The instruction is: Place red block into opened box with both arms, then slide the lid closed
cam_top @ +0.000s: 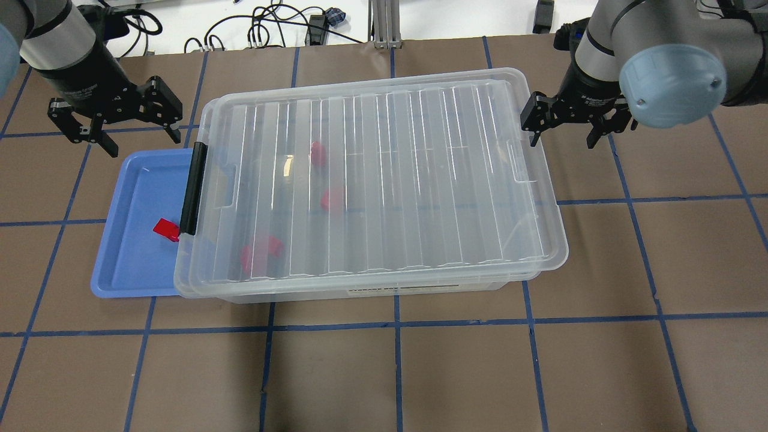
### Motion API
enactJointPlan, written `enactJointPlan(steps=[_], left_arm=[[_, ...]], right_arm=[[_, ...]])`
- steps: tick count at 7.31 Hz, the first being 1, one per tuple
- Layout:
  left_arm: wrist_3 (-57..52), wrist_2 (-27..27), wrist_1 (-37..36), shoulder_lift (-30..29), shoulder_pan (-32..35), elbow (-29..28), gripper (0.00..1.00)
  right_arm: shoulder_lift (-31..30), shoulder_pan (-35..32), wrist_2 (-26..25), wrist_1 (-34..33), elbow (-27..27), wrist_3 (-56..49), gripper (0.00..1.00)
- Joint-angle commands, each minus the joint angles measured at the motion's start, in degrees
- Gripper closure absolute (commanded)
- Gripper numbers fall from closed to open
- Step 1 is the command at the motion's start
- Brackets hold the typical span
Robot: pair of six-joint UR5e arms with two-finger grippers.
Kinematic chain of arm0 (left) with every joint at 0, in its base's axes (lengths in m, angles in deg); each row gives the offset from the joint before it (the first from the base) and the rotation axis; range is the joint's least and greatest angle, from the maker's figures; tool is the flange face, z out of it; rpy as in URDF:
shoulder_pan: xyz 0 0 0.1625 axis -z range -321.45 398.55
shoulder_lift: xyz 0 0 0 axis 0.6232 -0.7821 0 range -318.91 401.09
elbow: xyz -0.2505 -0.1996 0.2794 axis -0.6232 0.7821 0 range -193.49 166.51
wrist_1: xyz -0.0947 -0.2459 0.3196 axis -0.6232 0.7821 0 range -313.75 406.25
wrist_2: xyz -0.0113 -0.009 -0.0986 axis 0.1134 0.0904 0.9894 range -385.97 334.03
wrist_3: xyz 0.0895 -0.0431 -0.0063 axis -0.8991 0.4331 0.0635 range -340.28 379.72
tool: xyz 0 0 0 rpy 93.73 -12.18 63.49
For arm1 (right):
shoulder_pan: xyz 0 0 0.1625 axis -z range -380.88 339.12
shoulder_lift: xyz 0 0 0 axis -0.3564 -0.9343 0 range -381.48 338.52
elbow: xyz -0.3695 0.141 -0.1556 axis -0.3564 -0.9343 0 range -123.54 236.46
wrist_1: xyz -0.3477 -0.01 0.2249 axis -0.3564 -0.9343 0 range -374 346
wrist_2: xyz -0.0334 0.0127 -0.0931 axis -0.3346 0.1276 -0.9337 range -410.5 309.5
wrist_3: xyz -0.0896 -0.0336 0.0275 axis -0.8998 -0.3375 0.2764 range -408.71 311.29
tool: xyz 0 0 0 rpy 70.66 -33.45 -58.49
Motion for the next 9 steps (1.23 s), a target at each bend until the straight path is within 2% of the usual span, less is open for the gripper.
enactJointPlan(steps=[1, 2, 5, 6, 8, 9], left_arm=[[0.3, 0.3, -1.5, -3.2, -6.0, 1.1, 0.0], [0.3, 1.9, -2.2, -4.6, -7.8, 2.6, 0.0], [1.4, 1.4, -23.8, -5.7, -9.3, 13.9, 0.0], [0.6, 1.4, -24.9, -5.7, -10.0, 17.0, 0.0], [1.7, 1.4, -30.4, -5.8, -10.5, 21.9, 0.0], [6.0, 1.4, -32.4, -7.0, -10.5, 23.0, 0.0]], right_arm=[[0.8, 0.4, 0.4, 0.6, 0.0, 0.5, 0.0], [0.8, 0.4, 0.6, 1.2, -0.1, 0.6, 0.0], [0.9, 0.4, 1.9, 2.5, -0.1, 0.0, 0.0], [0.9, 0.4, 3.1, 2.5, -0.1, 0.0, 0.0], [1.0, 0.4, 2.5, 2.4, 0.0, -0.2, 0.0], [1.8, 0.5, 2.3, 2.4, 0.0, -0.2, 0.0]])
